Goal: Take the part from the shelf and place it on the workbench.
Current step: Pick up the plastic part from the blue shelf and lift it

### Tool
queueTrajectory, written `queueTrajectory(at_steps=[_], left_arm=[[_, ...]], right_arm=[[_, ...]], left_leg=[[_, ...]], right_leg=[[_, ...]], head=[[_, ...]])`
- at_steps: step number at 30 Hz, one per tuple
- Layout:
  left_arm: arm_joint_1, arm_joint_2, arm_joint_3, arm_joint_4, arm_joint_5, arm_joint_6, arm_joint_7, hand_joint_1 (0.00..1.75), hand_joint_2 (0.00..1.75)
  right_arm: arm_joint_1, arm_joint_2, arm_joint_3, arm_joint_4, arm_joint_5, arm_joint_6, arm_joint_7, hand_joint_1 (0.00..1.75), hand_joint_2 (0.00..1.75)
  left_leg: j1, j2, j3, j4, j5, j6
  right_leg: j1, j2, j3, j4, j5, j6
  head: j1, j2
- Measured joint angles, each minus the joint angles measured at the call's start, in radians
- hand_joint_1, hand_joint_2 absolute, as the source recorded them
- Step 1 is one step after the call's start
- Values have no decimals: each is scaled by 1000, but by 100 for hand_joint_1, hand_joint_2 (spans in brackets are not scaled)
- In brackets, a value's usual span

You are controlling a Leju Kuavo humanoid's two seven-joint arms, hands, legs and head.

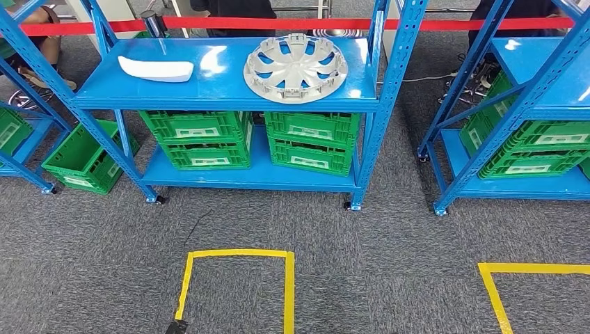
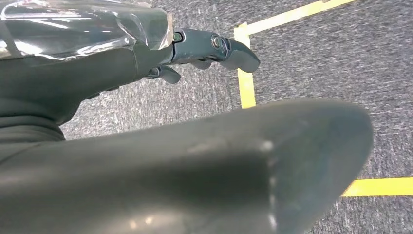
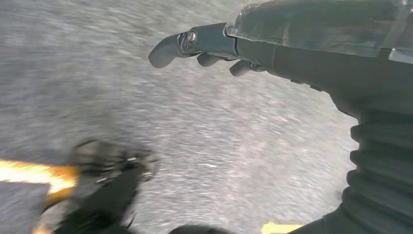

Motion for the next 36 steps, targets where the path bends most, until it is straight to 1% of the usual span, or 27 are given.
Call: queueTrajectory(at_steps=[1, 2, 3, 5, 6, 7, 8, 10, 12, 13, 15, 16, 17, 18, 19, 20, 21, 22, 23, 26, 27, 29, 31, 32, 33, 34, 36], left_arm=[[0, 0, 0, 1, -3, -1, 3, 0, 0], [-1, 0, 0, 2, -6, -2, 5, 0, 0], [-1, 0, 0, 3, -9, -4, 7, 0, 0], [-4, 0, 0, 3, -13, -7, 10, 0, 0], [-6, 1, 0, 3, -14, -8, 11, 0, 0], [-8, 2, 0, 3, -14, -9, 11, 0, 0], [-9, 3, 0, 4, -14, -9, 12, 0, 0], [-11, 4, 0, 4, -14, -9, 13, 0, 0], [-12, 3, 0, 4, -14, -9, 13, 0, 0], [-13, 2, 0, 4, -14, -9, 13, 0, 0], [-15, 1, 0, 4, -15, -9, 13, 0, 0], [-15, 1, 0, 4, -15, -10, 13, 0, 0], [-15, 0, 0, 4, -17, -11, 14, 0, 0], [-15, -1, 0, 4, -20, -13, 15, 0, 0], [-16, -1, 0, 4, -23, -16, 17, 0, 0], [-16, -2, 0, 4, -26, -19, 19, 0, 0], [-18, -3, 0, 4, -29, -23, 21, 0, 0], [-19, -3, 0, 4, -30, -26, 22, 0, 0], [-20, -3, 0, 4, -32, -29, 23, 0, 0], [-22, -2, 0, 4, -37, -35, 24, 0, 0], [-22, -2, 0, 4, -40, -36, 23, 0, 0], [-24, -2, 0, 3, -46, -38, 22, 0, 0], [-26, -3, -2, 2, -56, -44, 21, 0, 0], [-27, -3, -3, 1, -61, -48, 21, 0, 0], [-28, -3, -5, -1, -67, -53, 20, 0, 0], [-29, -3, -7, -4, -72, -57, 19, 0, 0], [-35, -3, -10, -7, -79, -63, 18, 0, 0]], right_arm=[[0, 3, -4, 20, -2, 1, 6, 0, 175], [0, 6, -8, 37, -4, 2, 10, 0, 175], [0, 9, -10, 51, -6, 3, 12, 0, 175], [-3, 14, -15, 70, -8, 5, 15, 0, 175], [-6, 19, -17, 78, -9, 6, 16, 0, 175], [-8, 23, -19, 84, -9, 6, 17, 0, 175], [-10, 25, -20, 89, -9, 7, 17, 0, 175], [-12, 29, -24, 99, -9, 7, 18, 0, 175], [-12, 32, -27, 106, -9, 7, 19, 0, 175], [-14, 33, -28, 109, -9, 7, 19, 0, 175], [-16, 33, -29, 116, -9, 7, 19, 0, 175], [-16, 33, -30, 119, -9, 7, 19, 0, 175], [-16, 32, -31, 122, -9, 8, 20, 0, 175], [-16, 33, -32, 124, -7, 9, 21, 0, 175], [-16, 33, -32, 125, -2, 10, 22, 0, 175], [-17, 32, -31, 126, 5, 10, 23, 0, 175], [-20, 32, -30, 126, 16, 10, 23, 0, 175], [-23, 33, -28, 126, 30, 10, 23, 0, 175], [-27, 33, -24, 126, 47, 10, 23, 0, 175], [-43, 34, 4, 123, 106, 10, 22, 0, 175], [-52, 35, 16, 118, 126, 10, 22, 0, 175], [-78, 35, 42, 97, 165, 11, 17, 0, 175], [-110, 34, 68, 65, 211, 13, 1, 0, 175], [-127, 34, 82, 45, 237, 14, -10, 0, 175], [-145, 34, 98, 23, 268, 14, -22, 0, 175], [-162, 34, 113, -2, 300, 13, -33, 0, 175], [-199, 35, 142, -58, 366, 12, -54, 0, 175]], left_leg=[[2, 0, -29, 60, -20, -2], [3, 0, -43, 88, -21, -3], [4, 0, -38, 74, -2, -1], [2, -1, 23, -58, 72, 11], [0, -1, 57, -128, 98, 18], [-3, -2, 80, -177, 113, 25], [-6, -2, 89, -199, 115, 29], [-11, -1, 91, -211, 116, 36], [-8, 1, 102, -234, 128, 44], [-6, 3, 107, -246, 134, 48], [-7, 4, 109, -253, 138, 52], [-9, 4, 109, -252, 138, 53], [-11, 4, 108, -251, 138, 53], [-12, 3, 108, -249, 137, 52], [-12, 3, 108, -245, 136, 51], [-13, 2, 107, -239, 133, 48], [-15, 2, 104, -232, 129, 43], [-17, 2, 102, -224, 125, 38], [-19, 2, 100, -219, 122, 34], [-16, 3, 96, -211, 117, 23], [-14, 3, 90, -197, 106, 18], [-7, 3, 55, -114, 52, 4], [0, 3, -2, 14, -8, -7], [2, 3, -21, 53, -17, -9], [3, 3, -24, 60, -8, -9], [3, 3, -7, 24, 21, -6], [0, 3, 59, -111, 90, 10]], right_leg=[[1, 0, 0, 0, 0, 0], [2, 1, 1, 0, 0, 0], [2, 2, 2, 0, -1, 0], [3, 8, 5, 0, -1, 0], [5, 10, 5, -1, -1, 0], [7, 12, 4, -1, -1, 1], [8, 13, 1, -3, -1, 3], [8, 13, 1, -9, 2, 12], [9, 10, -5, 3, -8, 18], [10, 9, -21, 37, -26, 15], [12, 7, -83, 164, -81, 7], [12, 7, -115, 229, -102, 6], [12, 7, -134, 265, -110, 10], [12, 7, -134, 261, -100, 17], [12, 7, -113, 215, -76, 26], [11, 5, -77, 140, -45, 34], [12, 4, -46, 73, -20, 36], [13, 3, -23, 23, -2, 32], [15, 2, -13, 0, 6, 25], [15, 4, -13, -3, 12, 1], [13, 4, -12, -5, 15, -5], [9, 6, -12, -6, 20, -13], [12, 7, -15, -5, 22, -16], [13, 8, -16, -5, 22, -16], [14, 8, -16, -4, 22, -16], [15, 9, -14, -4, 22, -16], [17, 10, -11, -5, 22, -15]], head=[[0, 0], [0, 0], [0, 0], [0, 0], [0, 0], [0, 0], [1, 0], [0, 0], [2, 0], [2, 0], [3, 0], [3, 0], [3, 0], [3, 0], [3, 0], [3, 0], [3, 0], [2, 0], [2, 0], [1, 0], [0, 0], [-2, 0], [-3, 0], [-3, 0], [-3, 0], [-3, 0], [-2, 0]])
